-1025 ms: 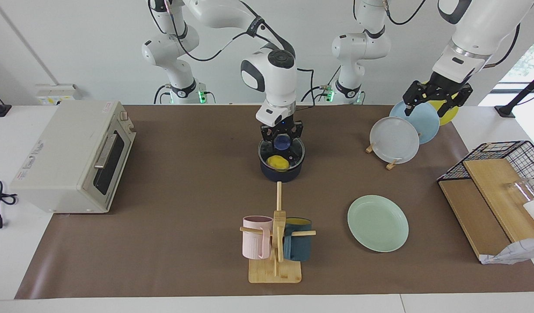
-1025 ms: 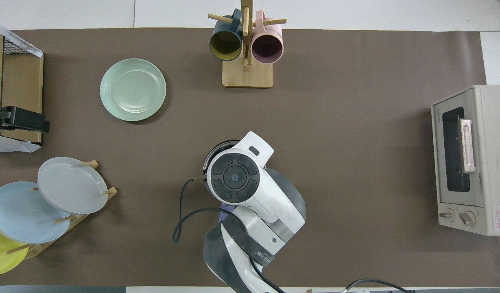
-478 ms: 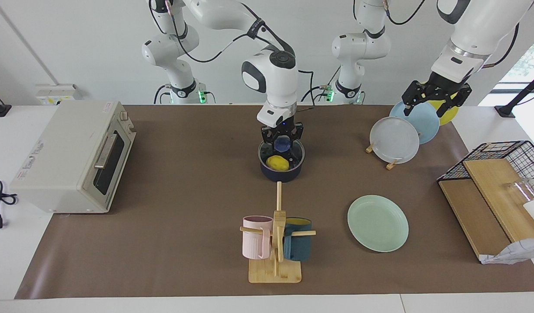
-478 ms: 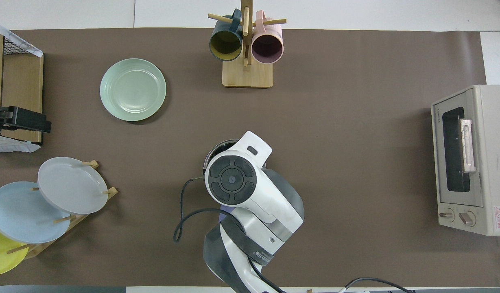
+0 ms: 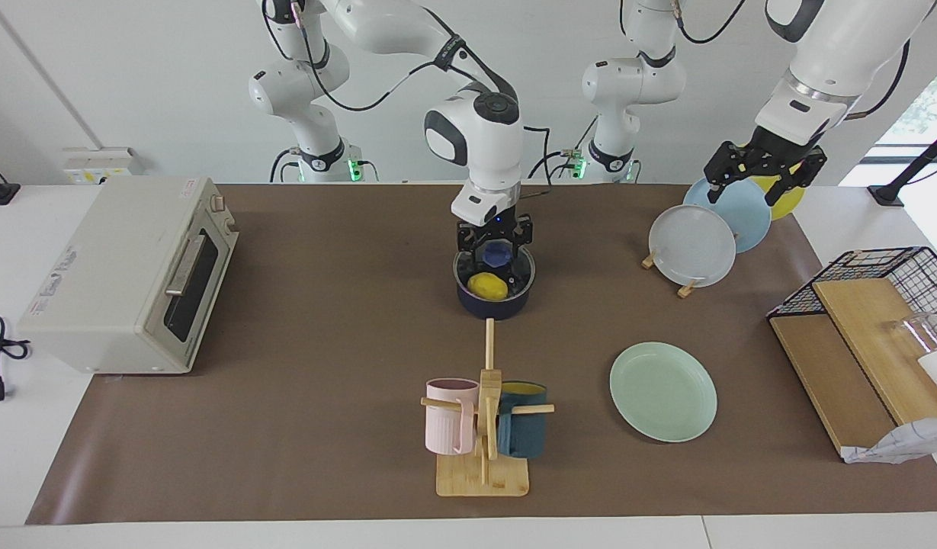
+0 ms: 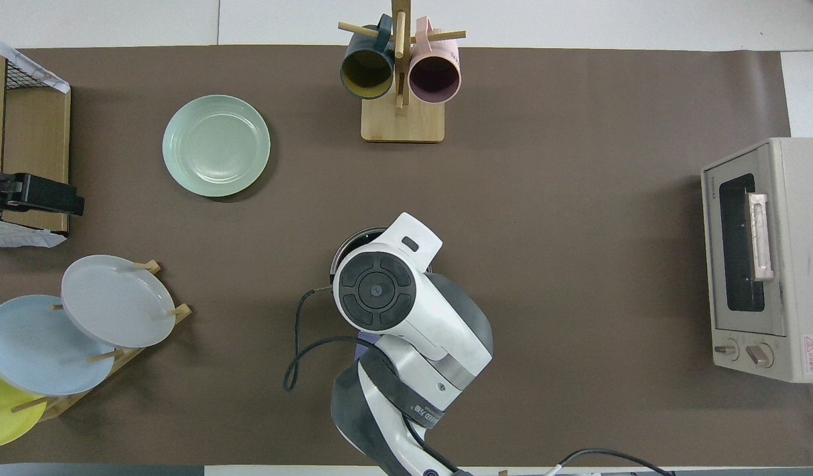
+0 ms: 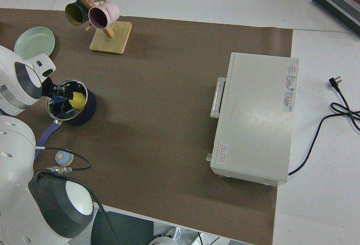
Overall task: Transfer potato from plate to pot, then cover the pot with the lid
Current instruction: 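Lower the glass lid onto the saucepan with the right gripper, then open the right gripper and withdraw it from the lid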
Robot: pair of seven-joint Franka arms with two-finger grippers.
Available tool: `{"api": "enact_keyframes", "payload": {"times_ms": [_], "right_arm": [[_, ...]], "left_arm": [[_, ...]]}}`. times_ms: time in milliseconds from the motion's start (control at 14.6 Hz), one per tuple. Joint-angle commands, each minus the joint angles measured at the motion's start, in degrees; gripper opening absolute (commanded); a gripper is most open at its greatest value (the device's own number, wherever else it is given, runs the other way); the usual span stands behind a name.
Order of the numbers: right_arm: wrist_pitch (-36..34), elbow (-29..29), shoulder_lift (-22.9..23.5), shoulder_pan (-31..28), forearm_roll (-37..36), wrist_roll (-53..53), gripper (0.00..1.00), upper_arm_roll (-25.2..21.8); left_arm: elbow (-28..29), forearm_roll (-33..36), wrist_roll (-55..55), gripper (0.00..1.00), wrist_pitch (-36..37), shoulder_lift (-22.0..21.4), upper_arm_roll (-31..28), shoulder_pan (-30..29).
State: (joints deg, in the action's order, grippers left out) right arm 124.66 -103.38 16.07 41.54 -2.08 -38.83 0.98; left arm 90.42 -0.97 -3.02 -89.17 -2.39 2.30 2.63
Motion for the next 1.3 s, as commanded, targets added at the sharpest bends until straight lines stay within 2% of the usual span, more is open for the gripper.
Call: {"api": "enact_keyframes", "payload": {"times_ms": [0,273,478,683,957,1230], "right_arm": [[-1.0,1.8,0.1,-1.0,-0.9,-0.5,1.00,0.1],[-8.7,8.3,0.0,-2.9,-0.9,-0.1,1.00,0.1],[-16.9,13.1,-0.7,-7.3,-0.1,6.4,1.00,0.1],[-22.4,13.8,-3.9,-12.7,0.1,12.5,1.00,0.1],[-31.9,13.4,-10.9,-21.3,0.5,24.3,1.00,-0.1],[-37.2,13.7,-12.6,-29.5,0.6,33.9,1.00,-0.6]], "left_arm": [[2.0,1.1,-0.1,1.00,-0.8,-1.5,0.2,0.2],[2.0,1.1,-0.3,1.00,-0.7,-1.5,0.2,0.2],[2.0,1.1,-0.3,1.00,-1.0,-1.5,0.2,0.2],[1.9,1.1,-0.1,1.00,-1.1,-1.5,0.3,0.3],[2.0,1.1,-0.1,1.00,-1.4,-1.5,0.3,0.3],[2.0,1.1,-0.1,1.00,-0.7,-1.5,0.3,0.3]]}}
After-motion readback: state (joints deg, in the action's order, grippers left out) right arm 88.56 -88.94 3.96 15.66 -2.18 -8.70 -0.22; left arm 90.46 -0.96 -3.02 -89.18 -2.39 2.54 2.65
